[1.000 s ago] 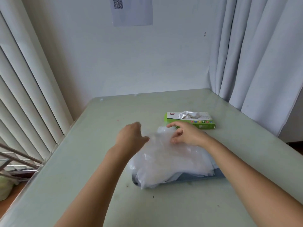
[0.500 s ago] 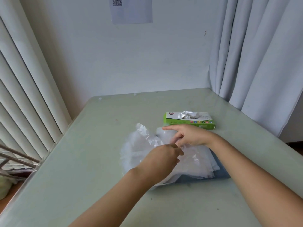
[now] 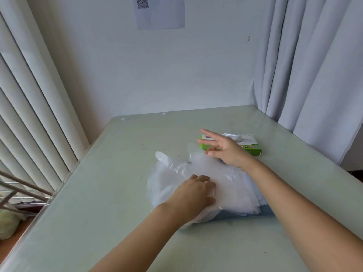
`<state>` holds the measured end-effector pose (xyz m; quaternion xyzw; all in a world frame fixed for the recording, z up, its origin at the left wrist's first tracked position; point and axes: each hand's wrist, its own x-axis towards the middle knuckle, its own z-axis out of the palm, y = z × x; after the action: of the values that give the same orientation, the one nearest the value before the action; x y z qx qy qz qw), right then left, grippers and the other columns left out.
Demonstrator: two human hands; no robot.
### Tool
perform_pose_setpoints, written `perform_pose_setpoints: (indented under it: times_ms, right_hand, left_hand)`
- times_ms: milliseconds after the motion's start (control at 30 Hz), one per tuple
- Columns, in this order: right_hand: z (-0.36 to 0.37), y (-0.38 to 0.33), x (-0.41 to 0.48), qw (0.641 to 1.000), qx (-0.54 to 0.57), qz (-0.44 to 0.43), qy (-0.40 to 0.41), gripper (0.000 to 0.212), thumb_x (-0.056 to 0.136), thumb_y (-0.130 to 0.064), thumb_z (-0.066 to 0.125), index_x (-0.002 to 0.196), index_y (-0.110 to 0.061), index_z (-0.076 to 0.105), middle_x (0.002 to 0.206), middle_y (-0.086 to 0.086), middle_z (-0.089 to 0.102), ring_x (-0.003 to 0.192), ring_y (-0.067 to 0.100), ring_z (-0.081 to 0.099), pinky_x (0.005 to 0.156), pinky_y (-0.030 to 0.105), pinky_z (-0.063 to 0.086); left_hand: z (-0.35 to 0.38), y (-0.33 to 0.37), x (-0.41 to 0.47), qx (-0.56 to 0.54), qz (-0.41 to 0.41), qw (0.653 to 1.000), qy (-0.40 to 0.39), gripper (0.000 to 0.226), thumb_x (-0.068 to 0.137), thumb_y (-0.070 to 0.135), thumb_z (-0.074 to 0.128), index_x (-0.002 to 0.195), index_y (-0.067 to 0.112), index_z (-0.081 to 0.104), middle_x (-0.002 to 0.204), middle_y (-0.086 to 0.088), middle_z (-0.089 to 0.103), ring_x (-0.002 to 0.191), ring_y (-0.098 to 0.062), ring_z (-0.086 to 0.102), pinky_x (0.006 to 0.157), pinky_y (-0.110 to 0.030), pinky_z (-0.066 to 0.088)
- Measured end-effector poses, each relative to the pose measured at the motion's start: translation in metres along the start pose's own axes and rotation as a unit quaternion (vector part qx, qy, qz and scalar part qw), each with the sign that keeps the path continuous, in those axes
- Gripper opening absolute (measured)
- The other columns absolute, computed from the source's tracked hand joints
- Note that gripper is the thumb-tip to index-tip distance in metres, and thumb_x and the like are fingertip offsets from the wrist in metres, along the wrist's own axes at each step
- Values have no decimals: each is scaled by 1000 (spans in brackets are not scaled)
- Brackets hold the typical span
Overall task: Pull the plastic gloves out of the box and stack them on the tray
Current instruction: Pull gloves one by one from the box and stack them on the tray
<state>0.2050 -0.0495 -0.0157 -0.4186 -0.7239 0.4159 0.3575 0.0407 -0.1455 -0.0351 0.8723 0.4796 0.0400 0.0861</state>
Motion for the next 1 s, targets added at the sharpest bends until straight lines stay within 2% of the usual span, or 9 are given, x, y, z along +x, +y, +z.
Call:
perform_pose_setpoints:
  times_ms: [133,233,367,433,600,733,800,933,1000]
  right_hand:
    - [1,6,-9,991,-90,-20,96,63,88,0,60,132,-42,44,135,-4,51,116,7,53,90,29,51]
    - [0,12,-29,976,-213,-27,34,39,84,-29,68,114,-50,58,128,-25,55,119,2,53,102,30,44]
    - [-5,12,-59,947,-293,-13,-132,58,83,-45,69,135,-49,43,144,-31,30,133,-14,25,112,13,20]
    - [-11,18,-68,931,-312,15,-189,69,82,-49,66,141,-50,30,149,-30,16,138,-13,10,114,13,11]
    - [-23,25,-68,904,-348,62,-239,89,77,-53,69,146,-49,13,153,-26,-6,141,-4,-11,118,23,-2]
    - [-27,22,-68,890,-371,60,-257,92,78,-53,69,147,-47,9,145,-28,-11,134,-7,-15,115,23,-6]
    - [-26,20,-68,889,-373,64,-258,92,77,-54,69,147,-49,8,145,-29,-10,132,-7,-16,115,24,-6]
    - [-26,19,-68,889,-371,74,-259,96,74,-58,69,147,-48,7,144,-30,-11,135,-5,-16,118,29,-5]
    - [-26,20,-68,889,-371,76,-258,99,71,-62,67,148,-48,7,147,-29,-12,141,0,-15,120,34,-3]
  left_hand:
    - [3,-8,-2,30,-52,997,-56,66,98,52,35,152,24,13,161,0,6,147,-27,3,119,-47,4]
    - [9,-7,-3,25,-73,993,-85,68,98,55,24,153,26,-3,161,0,-8,147,-30,-9,117,-51,-3]
    - [-2,-6,-1,-50,-74,995,-39,52,104,36,19,153,19,13,161,-2,9,147,-22,8,116,-37,7]
    - [-11,-11,-2,-60,-57,996,-31,47,105,28,25,150,16,25,158,-2,20,144,-17,19,113,-27,11]
    - [-31,-41,-21,60,-88,981,-164,77,95,52,44,154,25,2,161,1,-5,148,-17,-4,117,-33,-2]
    - [-62,-48,-39,114,-154,952,-240,91,86,56,58,153,26,6,161,1,0,148,-18,4,118,-33,1]
    - [-77,-42,-39,99,-183,958,-197,85,84,57,59,152,25,19,159,3,19,145,-18,20,115,-31,15]
    - [-79,-8,-13,-4,-80,995,53,52,98,47,39,144,23,40,147,1,44,134,-17,40,105,-25,28]
    - [-68,9,9,-43,-25,997,52,44,103,34,35,143,17,42,146,-5,46,132,-22,43,104,-26,29]
